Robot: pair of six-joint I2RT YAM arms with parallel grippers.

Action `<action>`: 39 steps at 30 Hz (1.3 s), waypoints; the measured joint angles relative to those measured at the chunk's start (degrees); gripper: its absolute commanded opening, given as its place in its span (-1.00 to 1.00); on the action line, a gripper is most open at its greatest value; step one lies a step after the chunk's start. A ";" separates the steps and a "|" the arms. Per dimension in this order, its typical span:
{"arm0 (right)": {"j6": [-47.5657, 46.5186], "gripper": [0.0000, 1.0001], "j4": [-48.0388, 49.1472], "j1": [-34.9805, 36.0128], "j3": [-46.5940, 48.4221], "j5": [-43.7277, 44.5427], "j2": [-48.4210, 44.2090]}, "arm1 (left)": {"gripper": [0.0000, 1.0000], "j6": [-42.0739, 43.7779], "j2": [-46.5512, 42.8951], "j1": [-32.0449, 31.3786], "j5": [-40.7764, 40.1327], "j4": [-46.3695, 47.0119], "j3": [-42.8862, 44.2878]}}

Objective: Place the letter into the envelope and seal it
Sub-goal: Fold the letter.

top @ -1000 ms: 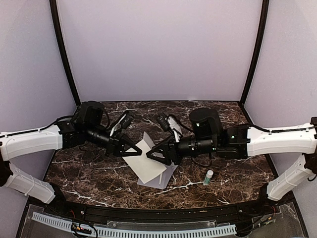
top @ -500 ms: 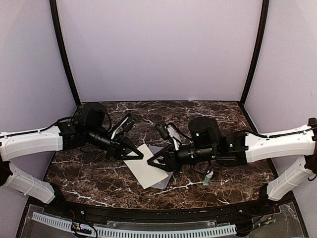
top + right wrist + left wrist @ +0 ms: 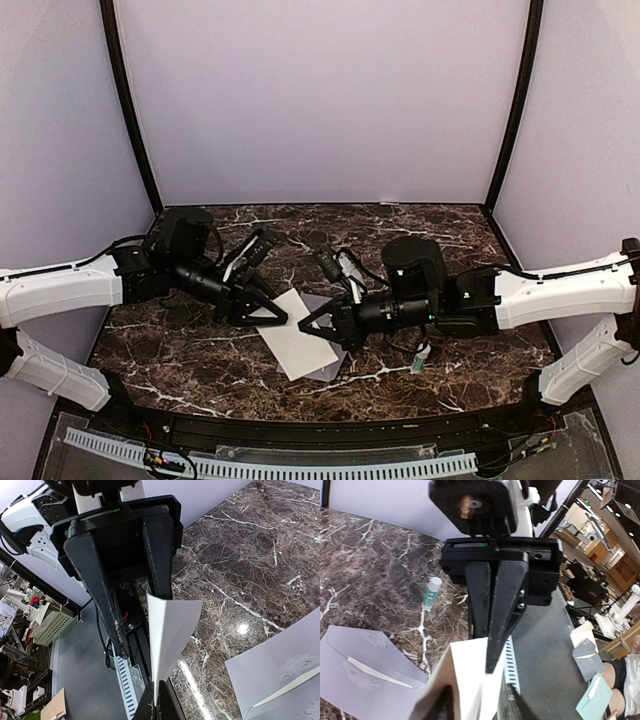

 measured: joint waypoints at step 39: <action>-0.39 -1.00 -1.31 0.00 -1.44 -11.96 -0.55 | -1.00 3.08 1.11 -4.66 -0.52 -4.59 2.64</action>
